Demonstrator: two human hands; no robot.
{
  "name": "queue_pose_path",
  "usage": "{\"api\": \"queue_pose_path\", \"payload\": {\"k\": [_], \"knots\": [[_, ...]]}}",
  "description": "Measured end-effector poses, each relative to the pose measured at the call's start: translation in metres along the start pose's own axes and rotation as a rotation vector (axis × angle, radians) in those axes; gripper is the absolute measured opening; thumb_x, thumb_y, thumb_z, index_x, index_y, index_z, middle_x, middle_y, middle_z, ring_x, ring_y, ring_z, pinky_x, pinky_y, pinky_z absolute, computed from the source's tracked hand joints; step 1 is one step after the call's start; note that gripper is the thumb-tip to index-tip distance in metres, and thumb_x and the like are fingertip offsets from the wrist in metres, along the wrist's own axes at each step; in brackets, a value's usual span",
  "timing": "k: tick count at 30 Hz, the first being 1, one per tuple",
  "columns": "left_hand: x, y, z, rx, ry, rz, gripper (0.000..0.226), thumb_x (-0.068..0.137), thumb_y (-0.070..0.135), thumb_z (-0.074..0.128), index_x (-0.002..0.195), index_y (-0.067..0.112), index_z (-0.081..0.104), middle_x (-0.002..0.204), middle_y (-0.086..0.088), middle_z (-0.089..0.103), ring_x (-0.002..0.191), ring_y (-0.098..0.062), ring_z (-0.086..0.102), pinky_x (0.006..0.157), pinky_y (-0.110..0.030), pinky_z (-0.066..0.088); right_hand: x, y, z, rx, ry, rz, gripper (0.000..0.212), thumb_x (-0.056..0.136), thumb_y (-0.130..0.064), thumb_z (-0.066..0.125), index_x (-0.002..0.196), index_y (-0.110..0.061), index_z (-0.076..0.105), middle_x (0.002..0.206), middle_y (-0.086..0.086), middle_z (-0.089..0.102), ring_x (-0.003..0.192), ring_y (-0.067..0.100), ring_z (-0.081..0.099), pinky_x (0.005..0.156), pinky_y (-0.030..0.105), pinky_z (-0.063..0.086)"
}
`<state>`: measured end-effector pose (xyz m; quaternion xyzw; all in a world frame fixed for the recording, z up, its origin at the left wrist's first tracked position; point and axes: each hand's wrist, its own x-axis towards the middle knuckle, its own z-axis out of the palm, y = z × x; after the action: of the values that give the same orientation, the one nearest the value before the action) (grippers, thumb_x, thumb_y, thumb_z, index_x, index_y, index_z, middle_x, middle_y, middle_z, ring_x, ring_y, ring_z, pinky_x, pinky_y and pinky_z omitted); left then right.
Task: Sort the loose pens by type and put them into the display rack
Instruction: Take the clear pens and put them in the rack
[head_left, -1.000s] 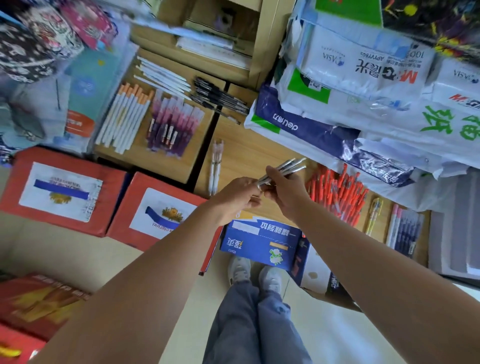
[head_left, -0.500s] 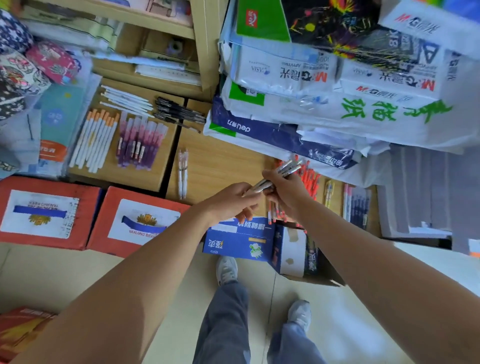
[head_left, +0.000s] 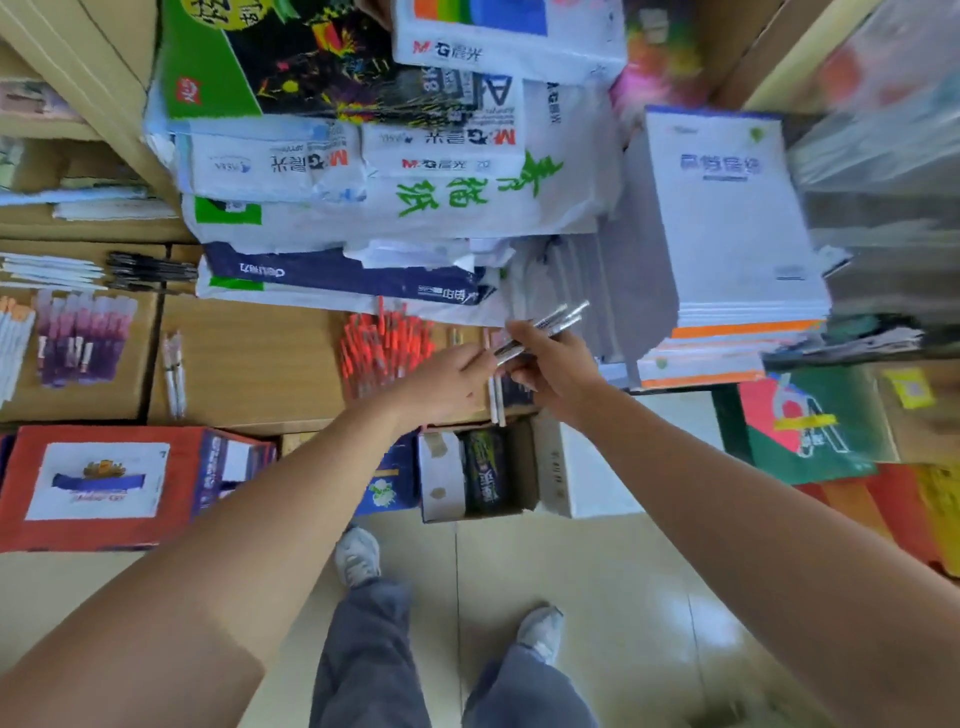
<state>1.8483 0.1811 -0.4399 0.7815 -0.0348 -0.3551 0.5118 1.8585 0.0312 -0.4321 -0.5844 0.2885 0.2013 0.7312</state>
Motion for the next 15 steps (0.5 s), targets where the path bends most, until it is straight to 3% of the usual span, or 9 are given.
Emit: {"api": "queue_pose_path", "payload": {"k": [4, 8, 10, 13, 15], "knots": [[0.027, 0.062, 0.073, 0.101, 0.102, 0.100, 0.032, 0.104, 0.025, 0.034, 0.127, 0.011, 0.050, 0.074, 0.007, 0.039, 0.067, -0.008, 0.039, 0.056, -0.027, 0.030, -0.013, -0.026, -0.089, 0.056, 0.070, -0.056, 0.012, 0.092, -0.011, 0.061, 0.082, -0.005, 0.060, 0.059, 0.005, 0.063, 0.048, 0.015, 0.057, 0.045, 0.022, 0.046], [0.055, 0.108, 0.126, 0.164, 0.125, 0.122, 0.026, 0.102, 0.030, 0.037, 0.111, 0.015, 0.056, 0.072, 0.003, 0.051, 0.071, -0.019, 0.050, 0.068, -0.034, 0.039, -0.026, -0.055, -0.162, 0.057, 0.098, -0.121, 0.017, 0.092, -0.011, 0.062, 0.076, -0.005, 0.062, 0.056, 0.003, 0.063, 0.049, 0.014, 0.058, 0.053, 0.023, 0.051], [0.069, 0.135, 0.142, 0.210, 0.136, 0.151, 0.027, 0.101, 0.030, 0.040, 0.112, 0.012, 0.058, 0.082, -0.002, 0.058, 0.079, -0.020, 0.054, 0.072, -0.033, 0.042, -0.030, -0.071, -0.191, 0.083, 0.134, -0.140, 0.019, 0.092, -0.012, 0.062, 0.075, -0.004, 0.063, 0.053, 0.001, 0.062, 0.047, 0.012, 0.058, 0.054, 0.021, 0.052], [0.097, 0.170, 0.157, 0.243, 0.113, 0.194, 0.026, 0.099, 0.028, 0.044, 0.109, 0.010, 0.059, 0.095, -0.007, 0.062, 0.077, -0.017, 0.060, 0.063, -0.023, 0.047, -0.030, -0.096, -0.226, 0.140, 0.187, -0.166, 0.017, 0.092, -0.011, 0.062, 0.076, -0.004, 0.062, 0.050, 0.000, 0.061, 0.045, 0.010, 0.058, 0.054, 0.020, 0.053], [0.117, 0.191, 0.162, 0.321, 0.112, 0.234, 0.024, 0.098, 0.029, 0.046, 0.109, 0.013, 0.060, 0.098, -0.004, 0.063, 0.083, -0.022, 0.063, 0.068, -0.031, 0.050, -0.027, -0.114, -0.245, 0.178, 0.224, -0.196, 0.015, 0.091, -0.010, 0.063, 0.077, -0.004, 0.062, 0.051, 0.000, 0.062, 0.045, 0.010, 0.058, 0.053, 0.020, 0.054]]}}
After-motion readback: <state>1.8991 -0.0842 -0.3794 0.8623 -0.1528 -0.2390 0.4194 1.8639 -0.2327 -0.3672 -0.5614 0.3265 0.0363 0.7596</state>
